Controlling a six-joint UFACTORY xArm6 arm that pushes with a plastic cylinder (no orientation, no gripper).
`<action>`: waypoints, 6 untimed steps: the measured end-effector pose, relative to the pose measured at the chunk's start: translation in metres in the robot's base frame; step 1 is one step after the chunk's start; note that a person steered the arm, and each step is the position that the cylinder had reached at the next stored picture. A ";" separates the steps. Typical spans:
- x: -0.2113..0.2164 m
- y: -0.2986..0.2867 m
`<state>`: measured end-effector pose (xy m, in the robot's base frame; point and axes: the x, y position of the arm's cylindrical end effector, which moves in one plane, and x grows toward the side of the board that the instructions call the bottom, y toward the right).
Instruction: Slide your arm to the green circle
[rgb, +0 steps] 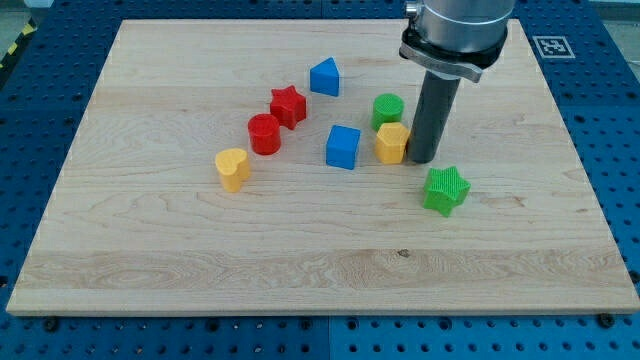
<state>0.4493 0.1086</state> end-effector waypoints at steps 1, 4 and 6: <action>0.004 -0.001; -0.053 0.084; -0.066 0.086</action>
<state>0.3835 0.1945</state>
